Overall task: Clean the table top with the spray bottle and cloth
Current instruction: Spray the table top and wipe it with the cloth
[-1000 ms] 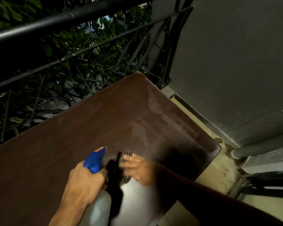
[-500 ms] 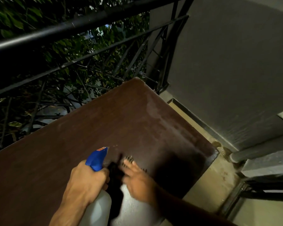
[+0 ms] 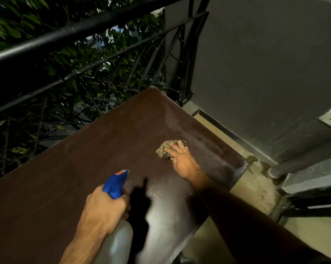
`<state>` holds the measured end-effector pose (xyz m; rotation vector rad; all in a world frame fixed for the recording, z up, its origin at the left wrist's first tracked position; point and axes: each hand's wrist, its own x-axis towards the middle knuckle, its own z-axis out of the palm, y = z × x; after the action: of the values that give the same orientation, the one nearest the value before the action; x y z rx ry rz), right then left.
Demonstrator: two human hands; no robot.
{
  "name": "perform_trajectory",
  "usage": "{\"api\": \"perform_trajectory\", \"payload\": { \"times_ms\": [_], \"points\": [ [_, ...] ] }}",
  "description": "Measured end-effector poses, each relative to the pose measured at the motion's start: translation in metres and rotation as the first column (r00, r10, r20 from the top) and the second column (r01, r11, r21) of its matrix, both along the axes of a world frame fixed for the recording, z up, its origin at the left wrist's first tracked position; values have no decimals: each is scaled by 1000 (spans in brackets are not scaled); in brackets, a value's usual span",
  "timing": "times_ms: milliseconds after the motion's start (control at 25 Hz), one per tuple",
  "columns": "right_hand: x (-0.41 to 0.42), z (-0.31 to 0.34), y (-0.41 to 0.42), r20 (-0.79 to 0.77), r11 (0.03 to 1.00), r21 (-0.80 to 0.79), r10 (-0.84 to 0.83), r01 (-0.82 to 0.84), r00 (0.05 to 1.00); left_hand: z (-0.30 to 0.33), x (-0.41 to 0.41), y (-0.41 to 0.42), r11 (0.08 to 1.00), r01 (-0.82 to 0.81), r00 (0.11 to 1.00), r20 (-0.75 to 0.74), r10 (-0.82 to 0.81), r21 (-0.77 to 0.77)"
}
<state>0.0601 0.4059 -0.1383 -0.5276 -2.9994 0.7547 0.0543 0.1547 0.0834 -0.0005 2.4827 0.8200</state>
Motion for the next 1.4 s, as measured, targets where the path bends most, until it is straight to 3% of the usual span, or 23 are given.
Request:
{"api": "perform_trajectory", "payload": {
  "times_ms": [120,320,480,560,640,720,880,960,1040,1200,1320,1400],
  "points": [
    [27,-12,-54,-20,999,30,36,-35,999,-4,6,-9,1000,1,1000,-11,-1,-29],
    [119,-30,-195,-17,888,133,447,-441,894,-9,16,-34,999,37,999,24,-36,-28],
    [147,-40,-194,-48,839,147,536,-525,843,-11,27,-63,997,72,997,43,-71,-16],
    [138,-44,-155,-97,910,148,404,-388,909,-14,32,-77,996,91,995,27,-91,-12],
    [126,-39,-122,-101,990,85,117,-108,988,-18,37,-96,993,115,993,16,-115,-9],
    [117,-33,-109,-42,994,32,-101,102,994,-23,41,-114,992,120,993,2,-120,-26],
    [122,-34,-166,-53,983,20,-180,181,982,-35,50,-158,993,99,995,8,-98,-59],
    [136,-32,-226,-79,993,38,-105,108,991,-39,52,-184,997,65,998,9,-64,-47],
    [151,-31,-300,-144,995,73,77,-67,987,-44,51,-207,999,31,999,-5,-31,-30],
    [175,-39,-429,-28,856,32,516,-515,856,-47,49,-243,1000,3,998,-65,-4,-23],
    [166,-52,-424,-65,711,90,703,-697,709,-50,43,-268,998,15,998,-60,-19,-57],
    [152,-50,-396,-127,785,140,619,-604,775,-50,40,-284,996,36,998,-57,-41,-85]
  ]
}}
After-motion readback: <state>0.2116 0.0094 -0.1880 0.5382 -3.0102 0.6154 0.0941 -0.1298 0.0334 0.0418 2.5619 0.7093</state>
